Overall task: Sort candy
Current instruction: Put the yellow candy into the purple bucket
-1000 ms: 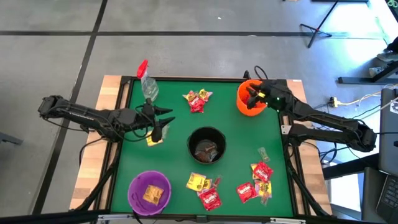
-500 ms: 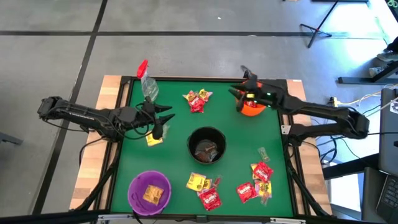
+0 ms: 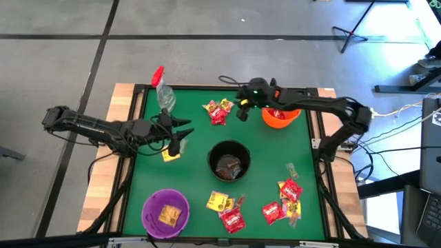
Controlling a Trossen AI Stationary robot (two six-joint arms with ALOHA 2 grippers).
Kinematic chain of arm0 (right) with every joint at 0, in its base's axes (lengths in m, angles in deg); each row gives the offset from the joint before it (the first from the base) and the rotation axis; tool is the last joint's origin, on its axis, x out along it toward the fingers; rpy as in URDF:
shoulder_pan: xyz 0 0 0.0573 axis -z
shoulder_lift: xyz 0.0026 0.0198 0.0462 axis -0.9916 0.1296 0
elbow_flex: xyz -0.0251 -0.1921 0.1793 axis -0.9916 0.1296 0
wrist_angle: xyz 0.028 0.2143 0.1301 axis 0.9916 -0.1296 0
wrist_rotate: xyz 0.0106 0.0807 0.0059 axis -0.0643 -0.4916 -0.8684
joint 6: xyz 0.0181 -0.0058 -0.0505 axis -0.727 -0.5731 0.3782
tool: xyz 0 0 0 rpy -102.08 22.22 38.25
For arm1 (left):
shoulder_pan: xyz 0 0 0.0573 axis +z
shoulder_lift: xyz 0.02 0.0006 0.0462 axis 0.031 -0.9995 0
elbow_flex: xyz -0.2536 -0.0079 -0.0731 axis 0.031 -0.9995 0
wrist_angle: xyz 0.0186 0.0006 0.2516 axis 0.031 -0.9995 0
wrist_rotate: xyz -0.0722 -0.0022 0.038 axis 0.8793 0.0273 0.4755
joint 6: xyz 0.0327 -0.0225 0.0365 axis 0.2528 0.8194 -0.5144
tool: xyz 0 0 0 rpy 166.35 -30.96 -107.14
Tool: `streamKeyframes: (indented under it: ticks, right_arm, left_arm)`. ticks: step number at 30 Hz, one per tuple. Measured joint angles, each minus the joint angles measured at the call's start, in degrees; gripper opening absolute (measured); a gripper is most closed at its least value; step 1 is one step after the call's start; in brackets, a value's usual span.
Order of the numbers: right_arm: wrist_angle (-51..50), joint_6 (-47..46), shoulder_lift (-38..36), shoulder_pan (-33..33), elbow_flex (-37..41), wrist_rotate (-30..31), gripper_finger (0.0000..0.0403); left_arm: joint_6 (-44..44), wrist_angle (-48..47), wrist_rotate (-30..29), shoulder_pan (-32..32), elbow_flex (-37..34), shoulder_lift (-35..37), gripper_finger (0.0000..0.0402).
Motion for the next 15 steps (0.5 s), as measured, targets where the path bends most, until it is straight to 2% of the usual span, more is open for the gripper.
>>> streamKeyframes:
  ticks: [5, 10, 15]
  right_arm:
    - [-2.44, 1.05, 6.11, -0.06, -4.66, -1.69, 0.0118]
    - [-2.27, 1.05, 10.58, -0.06, -6.42, -4.29, 0.0118]
    - [-2.49, 1.07, 14.36, 0.34, -7.38, -4.36, 0.0119]
  left_arm:
    - [0.14, -0.15, 0.0, -0.93, 0.01, 0.0, 0.0165]
    - [0.11, -0.22, -0.02, -1.24, 0.01, -0.04, 0.0165]
    - [0.06, -0.28, -0.04, -1.24, 0.01, -0.95, 0.0165]
